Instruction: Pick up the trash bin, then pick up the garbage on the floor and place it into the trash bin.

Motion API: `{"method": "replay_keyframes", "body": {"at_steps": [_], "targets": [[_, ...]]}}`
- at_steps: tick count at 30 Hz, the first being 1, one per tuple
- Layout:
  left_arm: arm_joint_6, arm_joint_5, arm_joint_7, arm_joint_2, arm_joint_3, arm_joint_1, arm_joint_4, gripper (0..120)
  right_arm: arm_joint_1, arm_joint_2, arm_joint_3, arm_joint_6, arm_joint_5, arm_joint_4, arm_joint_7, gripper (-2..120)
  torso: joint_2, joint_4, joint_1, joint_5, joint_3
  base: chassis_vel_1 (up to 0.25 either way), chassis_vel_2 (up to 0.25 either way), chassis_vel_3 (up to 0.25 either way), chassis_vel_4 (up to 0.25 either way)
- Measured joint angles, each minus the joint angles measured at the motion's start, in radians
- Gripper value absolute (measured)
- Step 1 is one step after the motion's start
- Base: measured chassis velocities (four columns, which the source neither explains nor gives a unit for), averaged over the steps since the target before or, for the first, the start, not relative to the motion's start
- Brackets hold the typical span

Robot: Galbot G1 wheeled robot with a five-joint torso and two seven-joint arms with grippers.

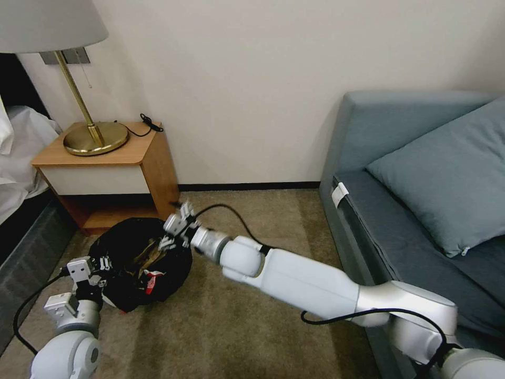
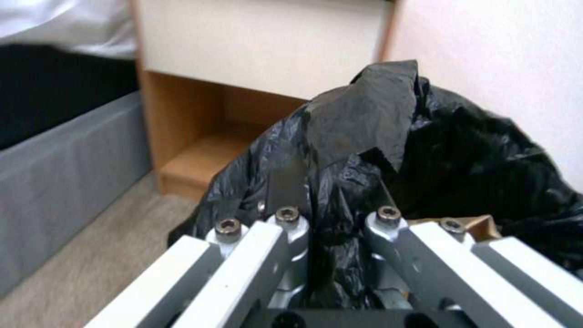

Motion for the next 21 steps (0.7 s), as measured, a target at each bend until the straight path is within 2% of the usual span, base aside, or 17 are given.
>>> {"method": "replay_keyframes", "body": {"at_steps": [1, 2, 3, 4, 5, 7, 10, 12, 13, 17, 21], "targets": [[0.008, -0.047, -0.040, -0.018, -0.006, -0.013, -0.001, 6, -0.011, -0.026, 0.042, -0.024, 0.031, 0.031, 0.025, 100, 0.000, -0.0001, 0.000, 0.0000, 0.000, 0.000, 0.000, 0.000, 0.000], [0.024, -0.134, -0.109, -0.042, -0.011, -0.031, -0.002, 6, -0.027, -0.056, 0.091, -0.044, 0.053, 0.059, 0.044, 100, 0.000, -0.0003, 0.000, 0.0001, 0.000, 0.000, 0.000, 0.000, 0.000], [0.024, -0.134, -0.109, -0.042, -0.011, -0.031, -0.002, 6, -0.027, -0.056, 0.091, -0.044, 0.053, 0.059, 0.044, 100, 0.000, -0.0003, 0.000, 0.0001, 0.000, 0.000, 0.000, 0.000, 0.000], [0.034, -0.204, -0.159, -0.062, -0.017, -0.046, 0.006, 6, -0.047, -0.091, 0.141, -0.056, 0.065, 0.078, 0.055, 100, 0.000, -0.0003, 0.000, 0.0002, 0.000, 0.000, 0.000, 0.000, 0.000], [0.034, -0.204, -0.159, -0.062, -0.017, -0.046, 0.006, 6, -0.047, -0.091, 0.141, -0.056, 0.065, 0.078, 0.055, 100, 0.000, -0.0003, 0.000, 0.0002, 0.000, 0.000, 0.000, 0.000, 0.000], [0.022, -0.281, -0.194, -0.082, -0.032, -0.066, 0.043, 6, -0.086, -0.155, 0.211, -0.058, 0.066, 0.088, 0.060, 100, 0.000, -0.0004, 0.000, -0.0001, 0.000, 0.000, 0.000, 0.000, 0.000], [0.016, -0.301, -0.197, -0.083, -0.035, -0.068, 0.050, 6, -0.098, -0.171, 0.225, -0.058, 0.065, 0.090, 0.060, 100, 0.000, -0.0001, 0.000, -0.0001, 0.000, 0.000, 0.000, 0.000, 0.000], [-0.015, -0.415, -0.218, -0.079, -0.042, -0.078, 0.088, 6, -0.174, -0.249, 0.295, -0.057, 0.053, 0.110, 0.058, 100, 0.000, -0.0004, 0.000, 0.0003, 0.000, 0.000, 0.000, 0.000, 0.000], [-0.029, -0.440, -0.225, -0.079, -0.044, -0.084, 0.105, 6, -0.199, -0.269, 0.311, -0.057, 0.049, 0.121, 0.058, 100, 0.000, -0.0003, 0.000, 0.0000, 0.000, 0.000, 0.000, 0.000, 0.000], [-0.066, -0.508, -0.247, -0.073, -0.048, -0.100, 0.150, 6, -0.275, -0.316, 0.367, -0.057, 0.032, 0.160, 0.055, 100, 0.000, -0.0004, 0.000, 0.0000, 0.000, 0.000, 0.000, 0.000, 0.000], [-0.071, -0.516, -0.249, -0.064, -0.048, -0.101, 0.168, 6, -0.311, -0.324, 0.397, -0.054, 0.018, 0.170, 0.053, 100, 0.000, -0.0002, 0.000, 0.0000, 0.000, 0.000, 0.000, 0.000, 0.000]]}}
